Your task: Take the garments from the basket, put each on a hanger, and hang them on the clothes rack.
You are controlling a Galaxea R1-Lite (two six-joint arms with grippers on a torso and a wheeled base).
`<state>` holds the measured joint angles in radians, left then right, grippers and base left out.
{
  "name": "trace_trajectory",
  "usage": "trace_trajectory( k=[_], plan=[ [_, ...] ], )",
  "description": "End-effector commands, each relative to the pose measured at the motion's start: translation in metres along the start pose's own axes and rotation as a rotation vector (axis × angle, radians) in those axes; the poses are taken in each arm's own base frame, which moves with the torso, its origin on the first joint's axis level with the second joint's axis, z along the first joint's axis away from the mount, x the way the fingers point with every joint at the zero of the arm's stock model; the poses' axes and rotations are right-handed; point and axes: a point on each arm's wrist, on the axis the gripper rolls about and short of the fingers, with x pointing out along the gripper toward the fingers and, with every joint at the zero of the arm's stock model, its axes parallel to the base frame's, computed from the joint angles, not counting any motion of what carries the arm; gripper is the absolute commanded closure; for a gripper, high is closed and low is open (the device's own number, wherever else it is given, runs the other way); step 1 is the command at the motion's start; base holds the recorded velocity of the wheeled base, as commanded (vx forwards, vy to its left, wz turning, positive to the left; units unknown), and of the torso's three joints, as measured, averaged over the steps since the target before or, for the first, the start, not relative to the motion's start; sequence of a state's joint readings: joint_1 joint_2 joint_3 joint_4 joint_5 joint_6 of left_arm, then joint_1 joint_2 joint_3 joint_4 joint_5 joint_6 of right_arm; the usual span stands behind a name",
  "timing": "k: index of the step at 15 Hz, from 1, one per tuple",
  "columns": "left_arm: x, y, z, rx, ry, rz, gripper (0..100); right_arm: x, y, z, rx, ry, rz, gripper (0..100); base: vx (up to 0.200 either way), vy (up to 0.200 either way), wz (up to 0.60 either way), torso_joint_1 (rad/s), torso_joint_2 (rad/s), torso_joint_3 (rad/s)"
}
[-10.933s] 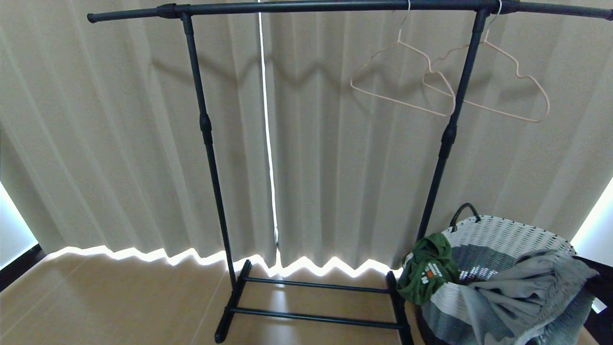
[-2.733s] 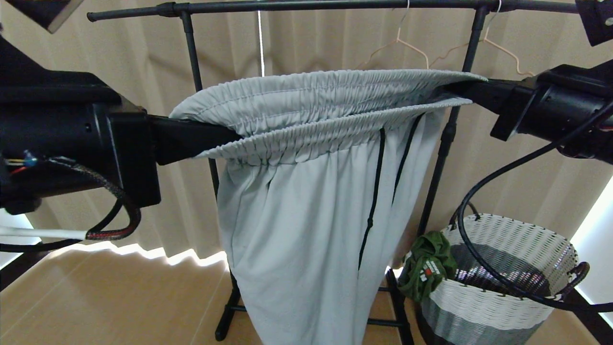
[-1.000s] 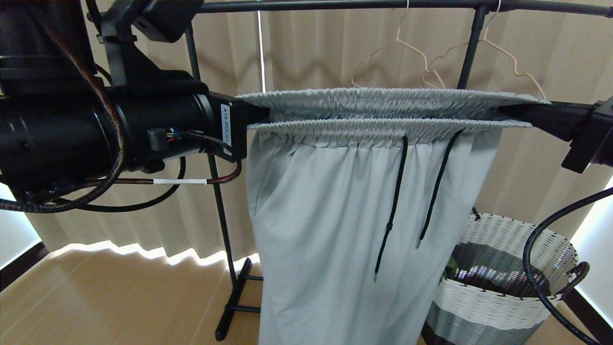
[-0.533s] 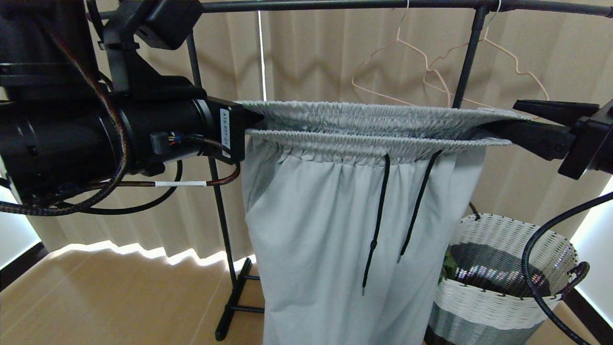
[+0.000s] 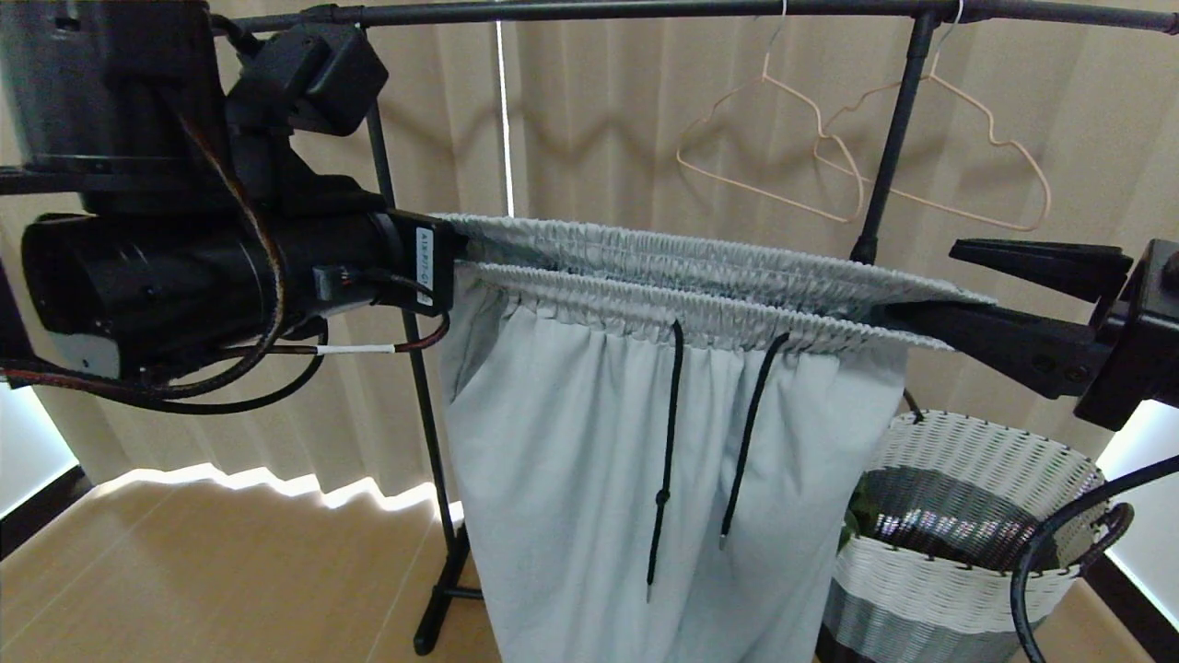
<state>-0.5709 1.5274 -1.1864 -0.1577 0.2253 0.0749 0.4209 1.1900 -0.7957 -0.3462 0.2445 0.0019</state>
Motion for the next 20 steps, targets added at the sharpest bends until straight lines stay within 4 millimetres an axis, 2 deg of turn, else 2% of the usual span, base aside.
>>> trace_trajectory(
  k=[1,5,12,16,18,20],
  plan=[
    [0.011,0.006,-0.007,0.002,0.034,0.051,100,-0.004,0.004,0.000,0.000,-0.008,0.016,0,0.000,0.000,0.00,0.000,0.00,0.000],
    [0.018,0.014,-0.013,-0.002,0.056,0.086,100,-0.013,0.007,0.000,0.002,-0.021,0.065,0,0.000,0.000,0.00,0.000,0.00,0.000],
    [0.015,0.014,-0.020,0.002,0.074,0.084,100,-0.021,0.005,-0.006,-0.001,-0.014,0.036,0,0.000,0.000,0.00,0.000,0.00,0.000],
    [-0.009,0.018,-0.022,0.001,0.062,0.080,100,-0.026,-0.013,-0.011,-0.034,0.010,-0.090,0,0.000,0.000,0.00,0.000,0.00,0.000],
    [-0.025,0.026,-0.026,-0.002,0.057,0.096,100,-0.035,-0.029,-0.021,-0.067,0.047,-0.204,0,0.000,0.000,0.00,0.000,0.00,0.000],
    [-0.043,0.028,-0.028,-0.010,0.039,0.057,100,-0.047,-0.035,-0.030,-0.074,0.083,-0.273,0,0.000,0.000,0.00,0.000,0.00,0.000]
  ],
)
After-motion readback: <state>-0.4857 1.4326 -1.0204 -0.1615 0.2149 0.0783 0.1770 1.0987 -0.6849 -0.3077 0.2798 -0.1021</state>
